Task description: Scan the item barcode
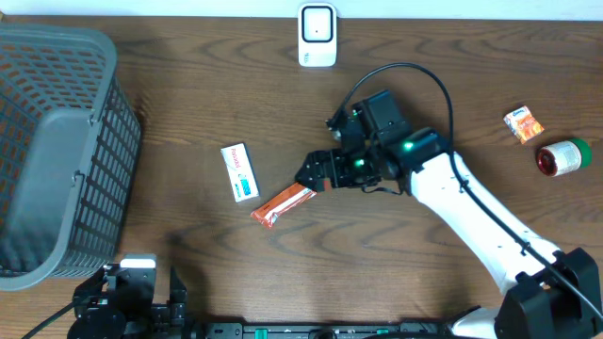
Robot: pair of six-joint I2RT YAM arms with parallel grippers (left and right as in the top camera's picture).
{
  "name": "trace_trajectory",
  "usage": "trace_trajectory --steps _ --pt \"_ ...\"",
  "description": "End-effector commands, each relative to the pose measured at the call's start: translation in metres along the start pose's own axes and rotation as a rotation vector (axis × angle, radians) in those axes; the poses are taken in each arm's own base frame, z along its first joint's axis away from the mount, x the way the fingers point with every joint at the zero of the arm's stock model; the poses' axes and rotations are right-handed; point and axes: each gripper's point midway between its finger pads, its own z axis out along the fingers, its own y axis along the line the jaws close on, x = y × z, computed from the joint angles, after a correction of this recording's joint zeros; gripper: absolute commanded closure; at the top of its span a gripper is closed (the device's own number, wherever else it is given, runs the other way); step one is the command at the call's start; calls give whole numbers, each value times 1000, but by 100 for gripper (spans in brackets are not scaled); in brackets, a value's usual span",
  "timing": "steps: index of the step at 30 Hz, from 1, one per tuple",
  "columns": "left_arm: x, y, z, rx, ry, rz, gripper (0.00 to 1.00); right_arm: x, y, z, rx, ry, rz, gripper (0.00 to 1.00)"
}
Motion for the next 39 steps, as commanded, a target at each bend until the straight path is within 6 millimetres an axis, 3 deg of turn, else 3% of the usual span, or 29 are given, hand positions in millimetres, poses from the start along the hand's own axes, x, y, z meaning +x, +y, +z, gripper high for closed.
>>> trace_trajectory --steps 1,6,10,13,15,20,22,23,25,28,31,33,35,37,39 --pt "-1 -1 -2 8 -12 -1 1 11 6 14 17 36 337 1" --pt "-1 -1 -2 8 -12 -1 1 24 -15 42 229 -66 862 1" --pt "-1 -1 -2 8 -12 -1 1 29 -20 67 308 -185 1058 1" --pt "-1 -1 -2 8 -12 -1 1 32 -27 95 333 -193 1097 6" --pt "-1 -1 -2 8 -12 -1 1 31 -33 114 335 -184 1092 21" --pt "-1 -1 -2 8 -12 -1 1 43 -44 150 342 -98 1115 23" --pt "-1 -1 -2 8 -12 -1 1 48 -48 154 360 -76 1120 31" --pt "-1 -1 -2 8 -12 -1 1 52 -51 154 375 -61 1089 46" --pt "-1 -1 -2 8 -12 -1 1 54 -56 151 403 -44 947 56" --pt "-1 -1 -2 8 -12 -1 1 52 -71 145 464 11 499 55" --pt "-1 -1 -2 8 -12 -1 1 71 -89 131 509 230 -20 48" --pt "-1 -1 -2 8 -12 -1 1 80 -105 118 581 310 -172 47" --pt "-1 -1 -2 8 -12 -1 1 73 -140 88 828 305 -254 47" --pt "-1 -1 -2 8 -12 -1 1 64 -154 71 951 281 -290 47" --pt "-1 -1 -2 8 -12 -1 1 63 -153 71 950 284 -306 47"
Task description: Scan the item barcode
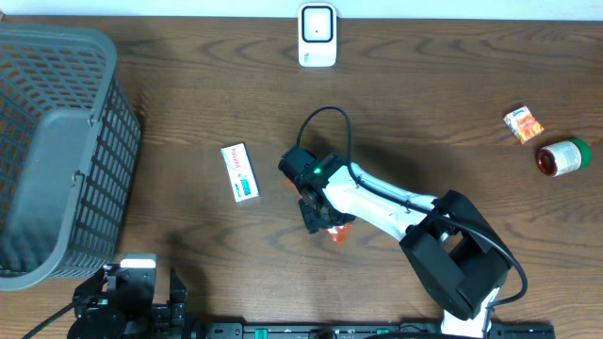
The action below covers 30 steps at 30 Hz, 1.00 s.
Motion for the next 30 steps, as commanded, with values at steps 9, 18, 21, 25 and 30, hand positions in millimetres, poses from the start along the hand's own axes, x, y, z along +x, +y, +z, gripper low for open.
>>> trace_trajectory --steps 9,18,21,25,30 --pt "-1 -1 -2 7 -11 -1 1 -9 26 -11 -177 -23 -284 24" --pt "-1 -1 -2 7 -11 -1 1 -28 -4 -24 -525 17 -164 26" --pt "-1 -1 -2 8 -11 -1 1 -36 -32 -24 -603 7 -79 28" --pt "-1 -1 -2 7 -11 -1 1 -27 -38 -18 -676 27 -76 29" --pt "-1 -1 -2 7 -11 -1 1 -25 -22 -22 -780 -23 -165 27"
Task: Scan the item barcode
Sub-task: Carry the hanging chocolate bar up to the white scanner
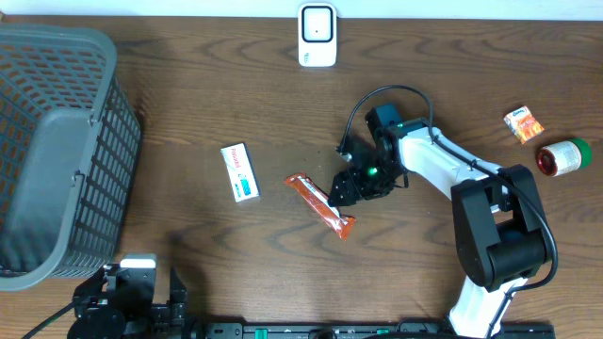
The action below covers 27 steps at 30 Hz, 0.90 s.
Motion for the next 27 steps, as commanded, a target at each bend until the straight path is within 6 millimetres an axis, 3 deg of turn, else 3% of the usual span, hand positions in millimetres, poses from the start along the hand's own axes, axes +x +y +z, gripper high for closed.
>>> trace_trajectory --steps 1,8,13,17,21,24,27 --pt "-2 -1 -2 8 -12 -1 1 -2 12 4 -79 -14 -69 28" --pt "-2 -1 -2 8 -12 -1 1 -4 19 8 -86 -19 -101 27" --pt "-2 -1 -2 8 -12 -1 1 3 30 34 -100 39 -139 28" --pt "-2 -1 -2 8 -12 -1 1 15 27 56 -105 108 -136 39" --pt "-2 -1 -2 8 -12 -1 1 21 20 62 -103 139 -126 53" --pt "-2 -1 -2 8 -12 -1 1 26 18 59 -109 154 -145 57" --pt "-2 -1 -2 8 -12 -1 1 26 17 59 -104 154 -152 77"
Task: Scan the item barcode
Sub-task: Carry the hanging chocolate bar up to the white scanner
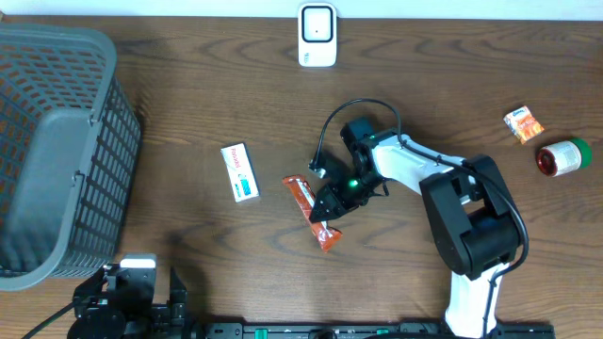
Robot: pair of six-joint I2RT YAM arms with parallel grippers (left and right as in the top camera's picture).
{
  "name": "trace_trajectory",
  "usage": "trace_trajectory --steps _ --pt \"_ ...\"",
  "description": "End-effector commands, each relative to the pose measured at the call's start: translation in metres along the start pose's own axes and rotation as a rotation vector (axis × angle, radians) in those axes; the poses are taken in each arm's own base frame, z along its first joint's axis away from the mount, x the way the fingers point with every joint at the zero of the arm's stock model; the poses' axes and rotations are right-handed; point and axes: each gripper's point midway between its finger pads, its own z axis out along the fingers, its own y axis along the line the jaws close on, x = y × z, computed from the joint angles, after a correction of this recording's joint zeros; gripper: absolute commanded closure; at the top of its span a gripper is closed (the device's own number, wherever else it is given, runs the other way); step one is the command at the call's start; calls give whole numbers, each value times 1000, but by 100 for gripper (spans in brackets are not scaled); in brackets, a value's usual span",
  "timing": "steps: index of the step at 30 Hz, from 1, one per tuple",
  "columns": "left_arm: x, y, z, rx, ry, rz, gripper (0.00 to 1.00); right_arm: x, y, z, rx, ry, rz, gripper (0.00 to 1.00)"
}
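An orange snack bar (303, 195) lies on the table at centre, slanting from upper left to lower right. My right gripper (326, 208) is down on the bar's middle and right edge, its dark fingers covering part of the wrapper. How its jaws stand is unclear from above. The white barcode scanner (317, 35) stands at the table's far edge, well apart from the bar. My left gripper (141, 287) rests at the near left edge of the table, its jaws not readable.
A white box with blue-green print (240, 172) lies left of the bar. A grey mesh basket (57, 151) fills the left side. A small orange packet (523, 123) and a red-and-green can (562, 156) lie at the far right.
The right gripper was just right of the bar and is now over its middle. The bar has turned to a steeper slant and its lower end has shifted left.
The bar first lay slanting up to the right with the right gripper at its upper end. Then the gripper covered it lower on the table. Then the bar lay slanting down to the right, gripper beside it. Now it lies steeper under the gripper.
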Motion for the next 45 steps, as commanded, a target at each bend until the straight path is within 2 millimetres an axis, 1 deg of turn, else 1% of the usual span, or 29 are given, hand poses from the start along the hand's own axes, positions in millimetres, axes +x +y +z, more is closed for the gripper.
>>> trace_trajectory --steps 1,2,3,9,10,11,13,16,17,20,21,22,24,26,28,30,31,33,35,36,37,38,39,40,42,43,45 --pt "-1 -1 -2 8 -12 -1 1 15 -27 11 90 60 5 83" --pt "-1 -1 -2 8 -12 -1 1 15 -28 11 100 61 3 96" --pt "-1 -1 -2 8 -12 -1 1 15 -30 10 109 61 3 99" --pt "-1 -1 -2 8 -12 -1 1 10 -30 6 120 45 -3 99" --pt "-1 -1 -2 8 -12 -1 1 7 -31 -1 154 37 6 99" --pt "-1 -1 -2 8 -12 -1 1 1 -31 -16 221 20 10 99" --pt "-1 -1 -2 8 -12 -1 1 -3 -25 -33 282 -1 -4 98" --pt "-1 -1 -2 8 -12 -1 1 -12 -8 -79 443 -112 -25 99" --pt "-1 -1 -2 8 -12 -1 1 -14 -2 -92 484 -146 -32 99" --pt "-1 -1 -2 8 -12 -1 1 -16 28 -128 563 -254 -113 99" --pt "-1 -1 -2 8 -12 -1 1 -15 37 -136 577 -278 -144 99" --pt "-1 -1 -2 8 -12 -1 1 -10 54 -147 588 -304 -198 99" --pt "-1 -1 -2 8 -12 -1 1 1 77 -157 589 -328 -264 99" --pt "-1 -1 -2 8 -12 -1 1 8 88 -160 587 -332 -288 99" --pt "-1 -1 -2 8 -12 -1 1 12 91 -160 585 -324 -292 99" --pt "-1 -1 -2 8 -12 -1 1 15 90 -159 588 -311 -285 99" --pt "-1 -1 -2 8 -12 -1 1 12 81 -165 645 -327 -262 99" --pt "-1 -1 -2 8 -12 -1 1 -9 62 -190 819 -440 -190 98" --pt "-1 -1 -2 8 -12 -1 1 -40 54 -214 966 -571 -203 99" --pt "-1 -1 -2 8 -12 -1 1 -50 53 -220 997 -609 -206 99" --pt "-1 -1 -2 8 -12 -1 1 -68 51 -228 1033 -676 -214 99" --pt "-1 -1 -2 8 -12 -1 1 -76 49 -230 1046 -699 -217 99" --pt "-1 -1 -2 8 -12 -1 1 -92 44 -235 1092 -738 -240 99" --pt "-1 -1 -2 8 -12 -1 1 -98 40 -236 1116 -740 -254 99" --pt "-1 -1 -2 8 -12 -1 1 -131 23 -244 1254 -769 -322 99" --pt "-1 -1 -2 8 -12 -1 1 -140 21 -246 1276 -781 -333 99" --pt "-1 -1 -2 8 -12 -1 1 -166 22 -249 1298 -811 -375 99"
